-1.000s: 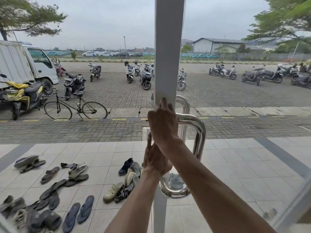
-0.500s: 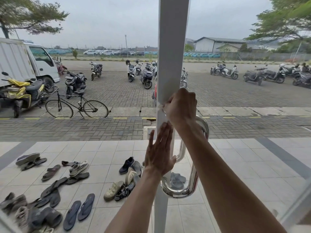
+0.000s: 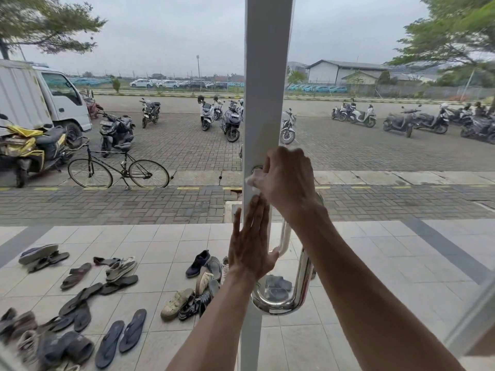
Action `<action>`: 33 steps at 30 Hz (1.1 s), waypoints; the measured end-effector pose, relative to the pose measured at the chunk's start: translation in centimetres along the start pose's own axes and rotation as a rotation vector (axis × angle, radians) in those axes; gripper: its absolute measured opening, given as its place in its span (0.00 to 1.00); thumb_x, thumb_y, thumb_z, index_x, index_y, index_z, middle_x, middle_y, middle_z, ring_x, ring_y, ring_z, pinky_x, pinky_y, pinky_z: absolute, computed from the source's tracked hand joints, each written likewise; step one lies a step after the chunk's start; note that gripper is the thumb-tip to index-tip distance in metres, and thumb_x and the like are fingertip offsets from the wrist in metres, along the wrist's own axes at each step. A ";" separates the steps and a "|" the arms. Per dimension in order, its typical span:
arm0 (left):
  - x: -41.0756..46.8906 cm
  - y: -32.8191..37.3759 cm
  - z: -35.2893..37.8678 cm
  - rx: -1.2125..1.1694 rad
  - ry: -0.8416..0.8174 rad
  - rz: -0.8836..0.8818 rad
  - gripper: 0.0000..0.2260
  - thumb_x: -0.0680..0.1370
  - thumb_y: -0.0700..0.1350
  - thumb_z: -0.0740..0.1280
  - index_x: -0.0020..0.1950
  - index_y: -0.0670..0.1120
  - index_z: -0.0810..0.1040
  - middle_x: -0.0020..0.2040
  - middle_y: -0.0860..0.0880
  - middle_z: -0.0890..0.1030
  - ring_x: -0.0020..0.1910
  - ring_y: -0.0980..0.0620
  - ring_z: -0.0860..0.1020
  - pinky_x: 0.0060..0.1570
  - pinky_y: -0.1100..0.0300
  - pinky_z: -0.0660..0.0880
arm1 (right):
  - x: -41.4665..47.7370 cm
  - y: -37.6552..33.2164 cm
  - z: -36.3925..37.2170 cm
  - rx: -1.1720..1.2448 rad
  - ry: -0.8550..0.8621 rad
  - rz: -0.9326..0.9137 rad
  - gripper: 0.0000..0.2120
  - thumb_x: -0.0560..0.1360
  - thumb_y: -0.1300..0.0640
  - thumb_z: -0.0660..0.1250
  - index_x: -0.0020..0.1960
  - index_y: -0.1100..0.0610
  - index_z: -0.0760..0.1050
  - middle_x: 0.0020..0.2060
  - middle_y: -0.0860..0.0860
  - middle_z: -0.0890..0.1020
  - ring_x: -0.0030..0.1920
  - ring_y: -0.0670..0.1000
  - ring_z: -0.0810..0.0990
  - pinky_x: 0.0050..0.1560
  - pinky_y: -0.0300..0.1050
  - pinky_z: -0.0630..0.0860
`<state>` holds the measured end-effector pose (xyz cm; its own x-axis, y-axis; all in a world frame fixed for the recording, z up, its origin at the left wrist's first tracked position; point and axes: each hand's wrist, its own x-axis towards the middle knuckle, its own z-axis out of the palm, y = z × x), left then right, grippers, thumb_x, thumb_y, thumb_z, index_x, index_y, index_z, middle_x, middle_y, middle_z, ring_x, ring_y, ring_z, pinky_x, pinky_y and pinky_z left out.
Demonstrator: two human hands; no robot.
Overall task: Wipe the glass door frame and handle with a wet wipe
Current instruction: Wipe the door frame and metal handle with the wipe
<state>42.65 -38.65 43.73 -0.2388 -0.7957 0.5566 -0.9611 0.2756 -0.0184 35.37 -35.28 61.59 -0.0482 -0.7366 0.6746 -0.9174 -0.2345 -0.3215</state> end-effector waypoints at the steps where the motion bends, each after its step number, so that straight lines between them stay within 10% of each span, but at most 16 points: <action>1: 0.0 0.0 0.1 0.001 -0.025 0.004 0.50 0.70 0.66 0.66 0.81 0.43 0.47 0.81 0.45 0.43 0.80 0.49 0.40 0.78 0.44 0.43 | -0.3 -0.6 0.5 -0.052 0.029 -0.038 0.09 0.68 0.54 0.76 0.43 0.58 0.80 0.37 0.56 0.84 0.38 0.56 0.84 0.39 0.43 0.78; 6: 0.1 -0.5 -0.2 0.056 -0.086 0.046 0.44 0.73 0.64 0.61 0.81 0.48 0.45 0.82 0.47 0.44 0.79 0.48 0.36 0.77 0.43 0.38 | -1.6 -1.4 1.8 -0.172 0.107 -0.102 0.06 0.72 0.59 0.73 0.48 0.57 0.79 0.38 0.57 0.85 0.39 0.57 0.84 0.40 0.46 0.79; 14: -0.3 -0.3 -0.7 0.022 0.032 0.028 0.55 0.68 0.66 0.68 0.80 0.41 0.40 0.80 0.44 0.36 0.80 0.48 0.37 0.78 0.44 0.44 | -6.4 4.3 -0.4 -0.095 0.235 -0.223 0.07 0.72 0.59 0.73 0.47 0.54 0.77 0.42 0.47 0.85 0.44 0.48 0.84 0.75 0.53 0.58; 22: -0.3 0.4 -0.9 0.028 0.041 -0.016 0.57 0.66 0.67 0.70 0.80 0.40 0.43 0.80 0.44 0.37 0.80 0.47 0.41 0.78 0.45 0.44 | -5.2 3.5 -0.5 -0.146 0.217 -0.213 0.10 0.67 0.69 0.71 0.40 0.57 0.73 0.28 0.50 0.78 0.26 0.52 0.77 0.74 0.58 0.60; 33: -0.5 0.6 -1.0 0.027 0.056 -0.006 0.57 0.67 0.65 0.71 0.80 0.39 0.42 0.80 0.43 0.35 0.80 0.47 0.39 0.78 0.44 0.46 | -5.5 5.1 -0.3 -0.255 0.110 -0.291 0.12 0.75 0.61 0.65 0.58 0.59 0.70 0.48 0.49 0.82 0.53 0.52 0.82 0.74 0.64 0.51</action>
<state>42.37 -37.52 44.27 -0.2253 -0.7660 0.6021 -0.9661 0.2555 -0.0364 30.79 -32.26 56.46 0.1986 -0.5875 0.7845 -0.9669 -0.2481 0.0590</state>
